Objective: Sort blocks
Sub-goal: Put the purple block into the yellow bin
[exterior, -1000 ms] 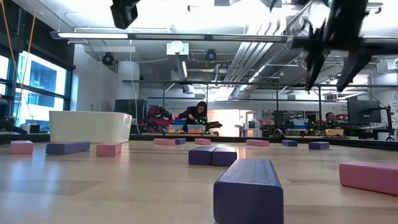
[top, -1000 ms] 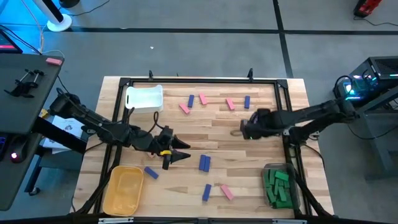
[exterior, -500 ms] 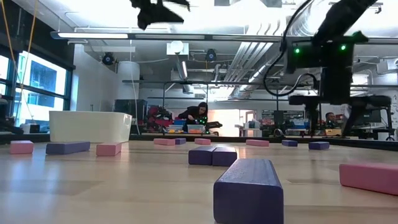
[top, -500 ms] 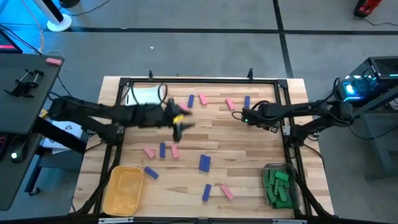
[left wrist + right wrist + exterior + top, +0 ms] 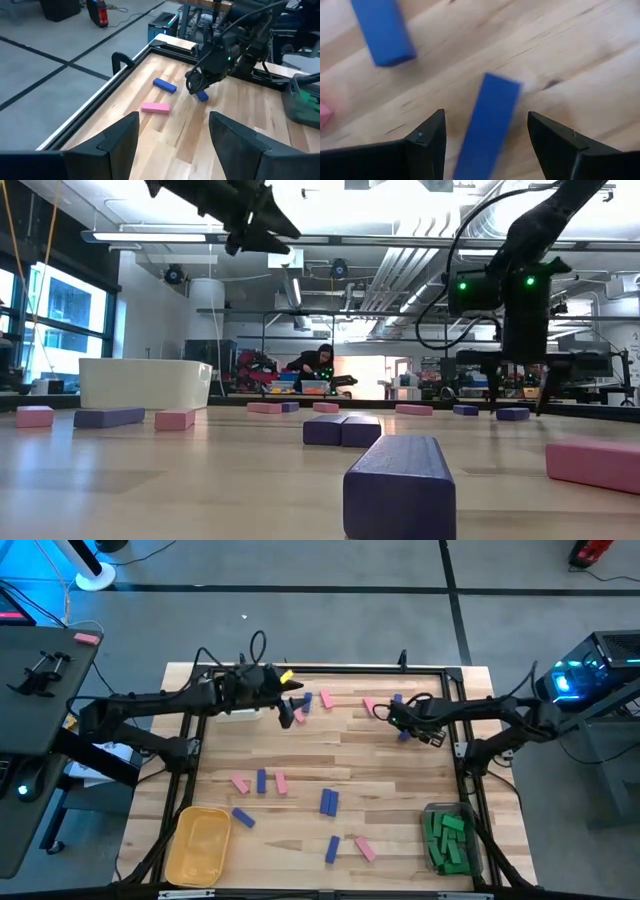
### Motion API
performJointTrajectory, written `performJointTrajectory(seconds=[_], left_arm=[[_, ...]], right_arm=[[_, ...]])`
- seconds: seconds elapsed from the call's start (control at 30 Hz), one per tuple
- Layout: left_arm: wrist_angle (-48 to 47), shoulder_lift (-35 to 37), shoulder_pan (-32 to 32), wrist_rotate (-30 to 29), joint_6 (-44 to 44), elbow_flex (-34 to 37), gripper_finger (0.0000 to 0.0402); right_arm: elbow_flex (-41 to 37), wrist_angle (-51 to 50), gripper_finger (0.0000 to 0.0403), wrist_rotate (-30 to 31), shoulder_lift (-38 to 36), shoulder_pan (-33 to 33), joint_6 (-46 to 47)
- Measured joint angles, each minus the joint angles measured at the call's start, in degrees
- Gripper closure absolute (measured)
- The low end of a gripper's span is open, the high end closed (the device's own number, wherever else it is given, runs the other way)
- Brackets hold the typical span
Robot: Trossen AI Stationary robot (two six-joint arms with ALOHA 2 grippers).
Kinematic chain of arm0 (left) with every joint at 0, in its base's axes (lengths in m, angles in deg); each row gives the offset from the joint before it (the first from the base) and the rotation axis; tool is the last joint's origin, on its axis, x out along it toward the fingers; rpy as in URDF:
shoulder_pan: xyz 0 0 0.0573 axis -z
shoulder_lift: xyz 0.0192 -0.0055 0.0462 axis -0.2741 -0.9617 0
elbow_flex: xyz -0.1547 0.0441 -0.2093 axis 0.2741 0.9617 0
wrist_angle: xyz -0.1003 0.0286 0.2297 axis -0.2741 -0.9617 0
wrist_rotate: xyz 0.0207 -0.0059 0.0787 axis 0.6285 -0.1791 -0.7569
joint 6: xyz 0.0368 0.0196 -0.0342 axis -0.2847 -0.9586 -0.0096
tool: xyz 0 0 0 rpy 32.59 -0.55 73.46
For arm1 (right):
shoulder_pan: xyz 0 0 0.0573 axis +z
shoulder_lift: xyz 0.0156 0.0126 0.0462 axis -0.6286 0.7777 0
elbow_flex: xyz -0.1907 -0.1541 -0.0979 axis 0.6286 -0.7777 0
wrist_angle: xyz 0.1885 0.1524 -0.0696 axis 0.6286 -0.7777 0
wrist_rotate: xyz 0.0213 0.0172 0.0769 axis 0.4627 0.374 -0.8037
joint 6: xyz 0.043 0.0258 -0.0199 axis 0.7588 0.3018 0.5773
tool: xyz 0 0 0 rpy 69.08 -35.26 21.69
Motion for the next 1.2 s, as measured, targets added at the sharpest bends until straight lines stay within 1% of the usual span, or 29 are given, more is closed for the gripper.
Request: performJointTrajectory(seconds=[0.17,0.27,0.33,0.37,0.43,0.5,0.53,0.57,0.6,0.67,0.7,0.77,0.83,0.93,1.1,1.2], left_arm=[[-2.3,0.0,-3.9,5.8,-0.3,0.0,0.0174],[-5.3,0.0,-5.2,7.9,-1.8,0.0,0.0174],[-7.6,0.0,-5.9,9.5,-3.0,0.0,0.0174],[-8.5,0.0,-6.1,10.4,-3.5,0.0,0.0174],[-9.9,0.0,-6.9,13.6,-4.5,0.0,0.0174],[-10.0,0.0,-7.7,18.2,-4.7,0.0,0.0174],[-9.8,0.0,-8.0,20.6,-4.6,0.0,0.0174],[-9.7,0.1,-8.4,22.6,-4.6,0.0,0.0174],[-9.8,0.3,-8.8,23.7,-4.6,0.0,0.0174],[-9.8,0.6,-9.2,24.6,-4.5,0.0,0.0174],[-9.8,0.7,-9.3,24.7,-4.2,0.0,0.0174],[-10.0,1.0,-9.7,25.8,-3.7,0.0,0.0174],[-10.1,1.8,-9.9,26.5,-3.2,0.1,0.0174],[-10.3,3.2,-9.9,26.5,-1.4,0.1,0.0174],[-10.4,5.6,-9.4,26.5,2.2,0.1,0.0174],[-10.3,6.7,-8.0,26.5,4.8,0.1,0.0174]], right_arm=[[0.4,1.8,0.0191,-1.3,3.6,0.3,1.4],[0.4,0.3,0.0204,-0.7,4.0,1.2,3.3],[0.4,-1.0,0.0226,-0.7,4.1,1.6,3.5],[0.4,-1.4,0.0244,-1.0,4.1,1.7,3.4],[0.4,-1.5,0.0291,-1.5,4.0,2.0,2.3],[0.3,-1.2,0.0351,-1.9,3.2,2.3,-0.4],[0.4,-1.5,0.0374,-1.9,2.4,2.6,-2.0],[0.7,-1.7,0.0385,-2.2,1.4,2.8,-4.1],[1.1,-2.4,0.0385,-3.1,0.7,3.1,-5.8],[2.3,-3.0,0.038,-4.6,-1.7,3.3,-9.6],[3.2,-2.5,0.0381,-4.4,-3.2,3.6,-11.9],[4.7,1.2,0.0392,-3.0,-5.6,4.9,-17.7],[6.1,6.9,0.0397,-3.8,-7.2,7.0,-23.6],[8.5,16.7,0.0396,-4.9,-7.7,10.0,-28.3],[10.9,33.8,0.0399,-5.0,-4.3,13.9,-32.8],[12.7,44.6,0.04,-7.0,-0.7,15.8,-37.2]])
